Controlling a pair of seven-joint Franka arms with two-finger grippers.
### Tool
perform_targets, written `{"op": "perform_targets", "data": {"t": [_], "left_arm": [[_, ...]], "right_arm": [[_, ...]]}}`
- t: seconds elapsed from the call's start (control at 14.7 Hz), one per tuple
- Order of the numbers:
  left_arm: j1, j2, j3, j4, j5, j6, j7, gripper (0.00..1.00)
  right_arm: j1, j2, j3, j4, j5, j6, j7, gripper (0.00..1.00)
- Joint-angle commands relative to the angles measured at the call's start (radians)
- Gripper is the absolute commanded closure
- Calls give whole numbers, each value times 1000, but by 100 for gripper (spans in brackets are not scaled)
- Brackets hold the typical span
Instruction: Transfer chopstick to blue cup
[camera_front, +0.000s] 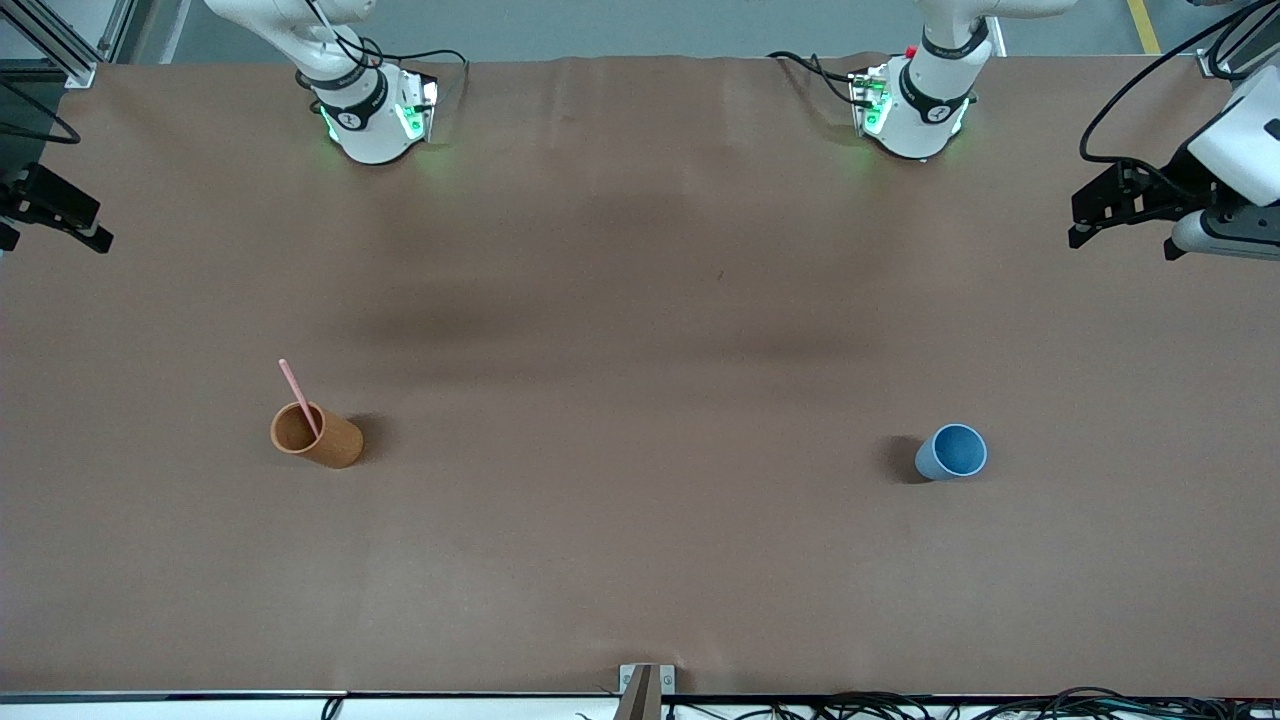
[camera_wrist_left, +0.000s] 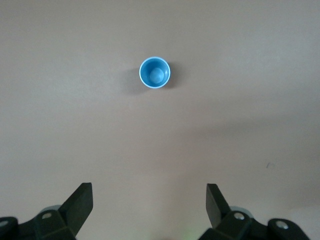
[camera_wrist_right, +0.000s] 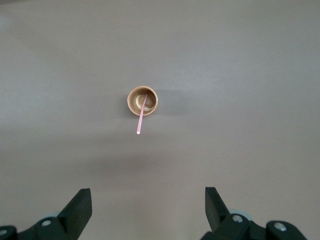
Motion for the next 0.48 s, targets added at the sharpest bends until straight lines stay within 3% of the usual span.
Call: {"op": "perform_targets", "data": {"t": [0.0,0.2,0.41], "left_arm": [[22,136,6,-13,-2,85,44,0],[43,320,6,-13,-5,290,51,0],[49,432,5,-22,-5,412,56,0]], "right_arm": [[-13,1,11,3,-1,2,-2,0],[-13,1,11,4,-3,7,-2,0],[-10,1,11,-34,-1,63,-3,2]]}}
